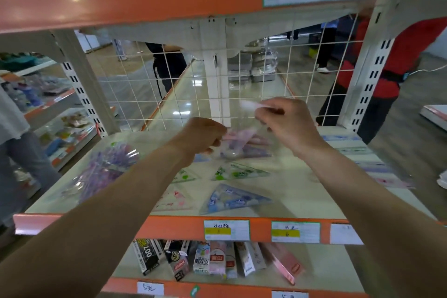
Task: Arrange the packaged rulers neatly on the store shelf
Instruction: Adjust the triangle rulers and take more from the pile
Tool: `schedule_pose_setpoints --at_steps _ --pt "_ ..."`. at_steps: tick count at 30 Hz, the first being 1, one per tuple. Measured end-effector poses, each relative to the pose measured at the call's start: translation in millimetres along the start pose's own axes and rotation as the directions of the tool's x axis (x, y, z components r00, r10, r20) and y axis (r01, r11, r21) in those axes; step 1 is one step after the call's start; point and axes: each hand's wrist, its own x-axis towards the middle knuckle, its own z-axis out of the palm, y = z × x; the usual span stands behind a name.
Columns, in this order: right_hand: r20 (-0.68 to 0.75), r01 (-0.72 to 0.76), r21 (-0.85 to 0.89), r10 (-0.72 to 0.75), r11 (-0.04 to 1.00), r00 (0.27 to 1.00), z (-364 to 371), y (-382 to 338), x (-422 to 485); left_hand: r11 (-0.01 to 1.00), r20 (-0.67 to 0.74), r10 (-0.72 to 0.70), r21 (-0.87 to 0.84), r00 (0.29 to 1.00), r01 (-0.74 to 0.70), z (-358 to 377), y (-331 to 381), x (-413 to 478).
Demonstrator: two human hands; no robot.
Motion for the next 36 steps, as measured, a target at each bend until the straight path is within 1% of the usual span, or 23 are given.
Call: schedule_pose_setpoints --at_steps 1,2,3,4,5,7,8,10,11,12,13,14,16,17,18,20,23,24,26,28,30,32,36 --pt "-0.033 0.105 -0.13 -0.11 0.986 0.993 -1.0 -2.4 0.7 0.997 0.021 -0.03 -0.072 0.999 0.031 -2.1 1.6 0.2" --pt "-0.024 0.181 -0.232 -0.191 0.956 0.981 0.2 -4.0 0.1 0.982 0.089 -0.064 -0.17 0.994 0.078 -2.9 2.8 0.4" --pt "0.016 0.235 -0.301 -0.241 0.924 0.97 3.4 -6.1 -2.3 0.957 0.171 -0.086 -0.261 0.982 0.129 -2.5 4.0 -0.6" --pt "0.078 0.271 -0.345 -0.261 0.899 0.962 8.8 -7.1 -4.7 0.931 0.235 -0.094 -0.324 0.968 0.169 -1.3 4.9 -1.5" --pt "0.146 0.295 -0.366 -0.259 0.882 0.955 14.9 -8.2 -8.4 0.915 0.273 -0.092 -0.357 0.958 0.19 1.4 5.2 -2.7" --pt "0.272 0.317 -0.368 -0.225 0.874 0.936 24.0 -7.0 -12.6 0.887 0.279 -0.081 -0.419 0.957 0.197 5.8 2.5 -3.4" --pt "0.328 0.307 -0.339 -0.195 0.889 0.924 25.1 -5.7 -13.3 0.869 0.272 -0.083 -0.451 0.959 0.204 6.1 0.6 -4.8" --pt "0.45 0.255 -0.219 -0.135 0.942 0.883 21.0 -4.3 -13.8 0.85 0.268 -0.099 -0.479 0.958 0.221 3.7 -5.2 -6.8" --pt "0.5 0.233 -0.159 -0.125 0.959 0.857 17.3 -4.4 -13.9 0.859 0.266 -0.108 -0.459 0.958 0.225 1.6 -8.7 -7.4" --pt "0.518 0.219 -0.125 -0.125 0.968 0.847 13.0 -4.0 -12.8 0.881 0.257 -0.118 -0.42 0.959 0.22 -0.1 -12.6 -7.9" --pt "0.489 0.209 -0.112 -0.13 0.971 0.862 7.7 -3.3 -10.7 0.906 0.234 -0.126 -0.369 0.964 0.208 -1.9 -16.1 -8.4" --pt "0.416 0.205 -0.119 -0.139 0.971 0.899 1.8 -0.6 -6.6 0.93 0.202 -0.128 -0.315 0.971 0.188 -3.9 -18.8 -8.4" --pt "0.241 0.206 -0.219 -0.151 0.954 0.959 -11.4 7.2 1.7 0.965 0.151 -0.114 -0.218 0.982 0.146 -8.0 -22.3 -8.2" --pt "0.198 0.199 -0.283 -0.146 0.938 0.969 -17.0 10.9 4.3 0.974 0.144 -0.105 -0.184 0.984 0.131 -9.4 -23.4 -8.1" --pt "0.199 0.192 -0.336 -0.129 0.922 0.971 -20.9 15.3 5.9 0.979 0.144 -0.098 -0.161 0.985 0.121 -10.0 -23.9 -7.5" --pt "0.289 0.214 -0.407 -0.097 0.888 0.953 -22.0 20.7 4.4 0.985 0.15 -0.088 -0.131 0.985 0.108 -8.8 -23.1 -6.0" --pt "0.43 0.337 -0.487 -0.115 0.806 0.896 -11.5 18.2 -0.8 0.991 0.173 -0.073 -0.102 0.982 0.092 -3.8 -18.6 -3.5" --pt "0.453 0.383 -0.518 -0.135 0.765 0.881 -7.2 17.3 -1.1 0.991 0.18 -0.066 -0.104 0.982 0.085 -2.5 -16.5 -2.3" --pt "0.451 0.442 -0.587 -0.18 0.678 0.874 -0.9 17.3 3.3 0.99 0.171 -0.058 -0.118 0.984 0.078 -1.5 -11.7 1.6" --pt "0.447 0.474 -0.626 -0.213 0.619 0.869 3.3 17.7 11.9 0.99 0.121 -0.061 -0.117 0.991 0.075 -2.6 -7.3 7.4" --pt "0.464 0.484 -0.635 -0.202 0.602 0.862 8.0 17.8 22.5 0.996 0.048 -0.062 -0.064 0.997 0.065 -4.7 -6.0 14.9" --pt "0.48 0.466 -0.641 -0.155 0.609 0.863 12.8 17.2 31.5 0.998 -0.009 -0.068 0.012 0.998 0.068 -6.9 -7.5 21.9" --pt "0.497 0.431 -0.663 -0.071 0.612 0.865 22.0 24.5 44.4 0.984 -0.057 -0.104 0.137 0.993 0.111 -13.7 -17.0 30.4"
